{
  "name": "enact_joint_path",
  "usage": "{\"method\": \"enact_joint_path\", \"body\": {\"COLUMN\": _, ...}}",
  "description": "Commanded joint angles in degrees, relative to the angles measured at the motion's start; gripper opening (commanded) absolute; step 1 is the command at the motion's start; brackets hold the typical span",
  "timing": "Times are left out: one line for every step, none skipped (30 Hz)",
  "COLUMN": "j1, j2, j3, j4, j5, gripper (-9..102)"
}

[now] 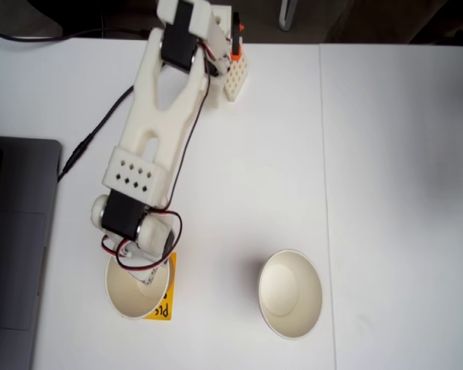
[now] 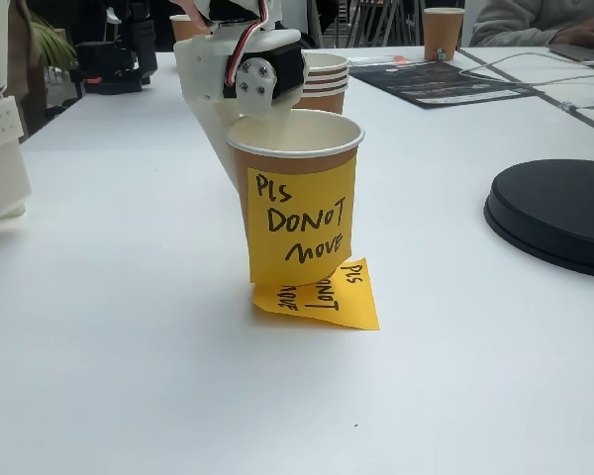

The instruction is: Pickup cup and make a pile of cup.

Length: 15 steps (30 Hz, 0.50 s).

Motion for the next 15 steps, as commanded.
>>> {"method": "enact_joint_path", "body": {"j1": -2.37, "j2": 10.28, "j3": -3.6, "j4": 0.35, "j5": 0.09, "gripper": -7}}
{"method": "enact_joint_path", "body": {"j1": -2.99, "j2": 11.34, "j3": -3.6, "j4": 0.35, "j5": 0.26, "gripper": -7}}
{"method": "enact_joint_path", "body": {"j1": -3.6, "j2": 12.66, "j3": -3.6, "j4": 0.44, "j5": 0.35, "gripper": -7}}
{"method": "enact_joint_path", "body": {"j1": -4.22, "j2": 13.97, "j3": -3.6, "j4": 0.53, "j5": 0.35, "gripper": -7}}
{"method": "enact_joint_path", "body": {"j1": -4.92, "j2": 15.29, "j3": -3.6, "j4": 0.53, "j5": 0.09, "gripper": -7}}
{"method": "enact_joint_path", "body": {"j1": -5.63, "j2": 16.61, "j3": -3.6, "j4": 0.53, "j5": 0.0, "gripper": -7}}
{"method": "enact_joint_path", "body": {"j1": -6.24, "j2": 17.75, "j3": -3.6, "j4": 0.53, "j5": -0.18, "gripper": -7}}
{"method": "enact_joint_path", "body": {"j1": -6.86, "j2": 18.9, "j3": -3.6, "j4": 0.53, "j5": -0.26, "gripper": -7}}
{"method": "enact_joint_path", "body": {"j1": -7.47, "j2": 19.95, "j3": -3.6, "j4": 0.53, "j5": -0.26, "gripper": -7}}
{"method": "enact_joint_path", "body": {"j1": -8.09, "j2": 20.92, "j3": -3.6, "j4": 0.62, "j5": -0.26, "gripper": -7}}
{"method": "enact_joint_path", "body": {"j1": -8.7, "j2": 21.8, "j3": -3.52, "j4": 0.62, "j5": -0.35, "gripper": -7}}
{"method": "enact_joint_path", "body": {"j1": -9.32, "j2": 22.68, "j3": -3.52, "j4": 0.62, "j5": -0.44, "gripper": -7}}
{"method": "enact_joint_path", "body": {"j1": -10.02, "j2": 23.55, "j3": -3.52, "j4": 0.7, "j5": -0.44, "gripper": -7}}
{"method": "enact_joint_path", "body": {"j1": -10.63, "j2": 24.52, "j3": -3.52, "j4": 0.7, "j5": -0.44, "gripper": -7}}
{"method": "enact_joint_path", "body": {"j1": -11.34, "j2": 25.49, "j3": -3.52, "j4": 0.7, "j5": -0.44, "gripper": -7}}
